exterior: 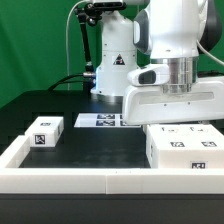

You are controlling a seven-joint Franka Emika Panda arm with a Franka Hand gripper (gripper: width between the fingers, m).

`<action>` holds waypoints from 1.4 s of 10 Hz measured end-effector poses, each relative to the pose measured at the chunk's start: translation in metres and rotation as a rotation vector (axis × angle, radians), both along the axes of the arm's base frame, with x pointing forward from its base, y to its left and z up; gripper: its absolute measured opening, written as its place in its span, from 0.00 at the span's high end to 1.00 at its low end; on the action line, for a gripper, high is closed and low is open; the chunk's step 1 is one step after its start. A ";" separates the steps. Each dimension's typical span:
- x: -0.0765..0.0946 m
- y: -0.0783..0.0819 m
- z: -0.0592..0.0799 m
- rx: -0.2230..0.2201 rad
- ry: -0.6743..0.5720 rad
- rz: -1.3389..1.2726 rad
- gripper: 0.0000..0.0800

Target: Assemble cabinet

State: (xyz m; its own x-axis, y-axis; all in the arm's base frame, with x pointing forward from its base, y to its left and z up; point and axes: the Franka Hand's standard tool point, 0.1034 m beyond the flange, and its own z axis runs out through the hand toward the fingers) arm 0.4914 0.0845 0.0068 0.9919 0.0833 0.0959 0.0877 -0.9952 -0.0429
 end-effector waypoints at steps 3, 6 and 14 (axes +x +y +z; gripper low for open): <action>0.002 -0.002 -0.001 -0.002 -0.004 -0.001 0.00; 0.002 -0.003 -0.001 -0.004 -0.005 0.012 0.04; 0.000 -0.005 -0.003 -0.009 -0.003 0.046 1.00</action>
Offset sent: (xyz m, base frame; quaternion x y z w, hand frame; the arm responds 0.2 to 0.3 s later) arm -0.0009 -0.0075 -0.0154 -0.0314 0.0174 0.0018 0.9994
